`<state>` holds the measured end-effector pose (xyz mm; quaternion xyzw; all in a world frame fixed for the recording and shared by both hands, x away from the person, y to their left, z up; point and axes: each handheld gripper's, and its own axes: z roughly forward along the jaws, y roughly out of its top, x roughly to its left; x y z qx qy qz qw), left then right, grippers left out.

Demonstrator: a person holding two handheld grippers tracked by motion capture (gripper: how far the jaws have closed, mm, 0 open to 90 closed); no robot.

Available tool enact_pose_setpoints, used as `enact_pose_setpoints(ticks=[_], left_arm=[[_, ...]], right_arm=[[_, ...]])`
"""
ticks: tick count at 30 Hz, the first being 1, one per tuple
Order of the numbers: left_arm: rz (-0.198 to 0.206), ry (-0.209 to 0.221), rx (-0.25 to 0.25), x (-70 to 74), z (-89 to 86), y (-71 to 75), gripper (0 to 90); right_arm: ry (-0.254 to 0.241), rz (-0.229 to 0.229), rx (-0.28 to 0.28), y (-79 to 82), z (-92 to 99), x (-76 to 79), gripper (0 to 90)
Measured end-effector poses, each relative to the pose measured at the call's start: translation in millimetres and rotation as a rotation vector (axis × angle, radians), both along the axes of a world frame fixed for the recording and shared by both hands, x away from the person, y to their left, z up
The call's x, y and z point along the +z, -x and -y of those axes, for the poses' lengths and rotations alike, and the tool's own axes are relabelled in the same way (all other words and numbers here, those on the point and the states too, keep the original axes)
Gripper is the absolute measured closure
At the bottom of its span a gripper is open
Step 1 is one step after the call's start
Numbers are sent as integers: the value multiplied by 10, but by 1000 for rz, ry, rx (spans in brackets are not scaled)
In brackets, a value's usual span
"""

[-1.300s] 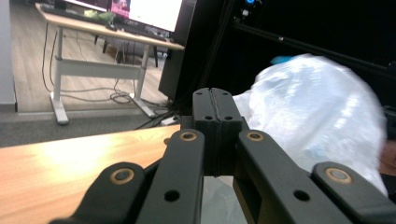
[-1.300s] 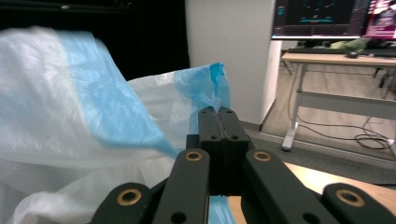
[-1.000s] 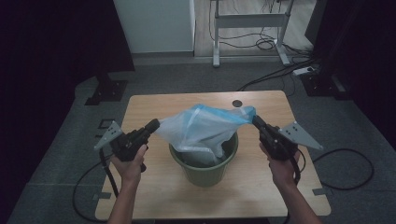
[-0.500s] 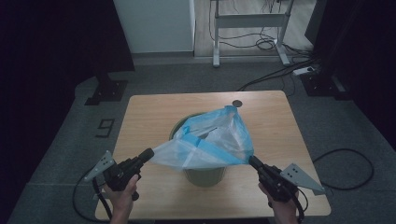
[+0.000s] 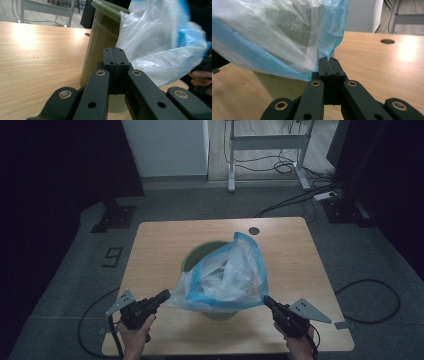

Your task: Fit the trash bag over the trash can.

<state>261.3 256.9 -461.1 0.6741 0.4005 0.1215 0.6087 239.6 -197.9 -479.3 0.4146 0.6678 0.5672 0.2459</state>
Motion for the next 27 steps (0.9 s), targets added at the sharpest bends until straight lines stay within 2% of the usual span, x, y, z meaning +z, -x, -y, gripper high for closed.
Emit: enact_pose_setpoints(ticks=[1, 4, 6, 8, 9, 10, 11, 12, 13, 17, 18, 19, 22, 23, 27], left_arm=[[2, -13, -1, 15, 26, -22, 900], [8, -19, -8, 42, 49, -25, 900], [22, -27, -15, 84, 63, -9, 890], [54, -13, -8, 150, 54, 28, 774], [72, -2, -6, 196, 46, 55, 674], [84, -3, -4, 235, 42, 75, 674], [114, -2, 2, 362, 50, 133, 616], [114, -2, 2, 362, 50, 133, 591], [122, -3, -6, 418, 65, 149, 591], [153, -22, -44, 584, 171, 167, 484], [154, -27, -58, 620, 216, 155, 484], [135, -26, -89, 660, 299, 117, 426], [118, -40, -106, 687, 392, 88, 363], [123, -50, -109, 711, 487, 81, 331], [137, -62, -108, 768, 624, 88, 286]], right_arm=[[30, 0, -25, -71, 20, -23, 890], [10, -14, -32, -127, 52, -31, 890], [9, -4, -36, -143, 60, -10, 890], [9, 13, -39, -134, 57, 27, 890], [7, 28, -39, -119, 62, 67, 889], [7, 28, -39, -119, 62, 67, 889], [6, 39, -41, -108, 70, 99, 889], [6, 39, -41, -108, 70, 99, 889], [8, 44, -43, -104, 72, 111, 889], [8, 55, -48, -94, 70, 140, 884], [8, 55, -48, -94, 70, 140, 884], [7, 56, -48, -90, 61, 140, 882], [9, 55, -46, -87, 49, 133, 880], [13, 56, -44, -86, 40, 127, 878], [13, 57, -44, -85, 40, 121, 877]])
